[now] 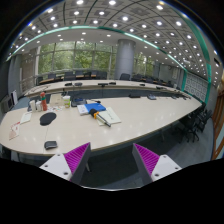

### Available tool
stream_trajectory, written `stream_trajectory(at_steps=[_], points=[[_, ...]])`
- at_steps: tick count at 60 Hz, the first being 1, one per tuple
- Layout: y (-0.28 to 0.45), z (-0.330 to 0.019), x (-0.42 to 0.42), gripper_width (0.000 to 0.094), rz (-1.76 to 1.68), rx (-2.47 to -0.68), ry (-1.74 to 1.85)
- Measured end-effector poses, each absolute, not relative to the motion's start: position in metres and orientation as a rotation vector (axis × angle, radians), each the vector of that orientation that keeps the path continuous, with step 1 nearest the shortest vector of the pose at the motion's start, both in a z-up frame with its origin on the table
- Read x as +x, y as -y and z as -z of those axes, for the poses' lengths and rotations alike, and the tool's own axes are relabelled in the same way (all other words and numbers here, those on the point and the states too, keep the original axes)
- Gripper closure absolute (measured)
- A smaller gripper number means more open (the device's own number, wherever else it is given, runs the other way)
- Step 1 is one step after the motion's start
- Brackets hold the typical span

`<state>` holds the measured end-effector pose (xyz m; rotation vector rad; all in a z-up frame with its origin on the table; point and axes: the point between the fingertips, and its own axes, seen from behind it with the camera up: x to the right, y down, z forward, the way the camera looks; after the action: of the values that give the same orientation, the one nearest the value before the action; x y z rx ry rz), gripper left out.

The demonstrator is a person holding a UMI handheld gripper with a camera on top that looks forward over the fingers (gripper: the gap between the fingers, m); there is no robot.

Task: Arrange mouse

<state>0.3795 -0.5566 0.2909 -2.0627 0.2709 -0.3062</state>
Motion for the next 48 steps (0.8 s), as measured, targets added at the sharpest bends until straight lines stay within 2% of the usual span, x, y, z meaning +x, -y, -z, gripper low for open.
stream_trajectory(at_steps=[7,19,34,48], points=[[0.556,-0.28,0.377,0.0077,0.287,-2.083,-0.276],[0.543,-0.235,0.352,0.0076,0.247,-2.144,-0.261],[0.5,-0.129,0.252,0.0082,0.139,-2.217,-0.173],[0.405,-0.057,0.124,0.0082,0.009,-2.178,-0.117]])
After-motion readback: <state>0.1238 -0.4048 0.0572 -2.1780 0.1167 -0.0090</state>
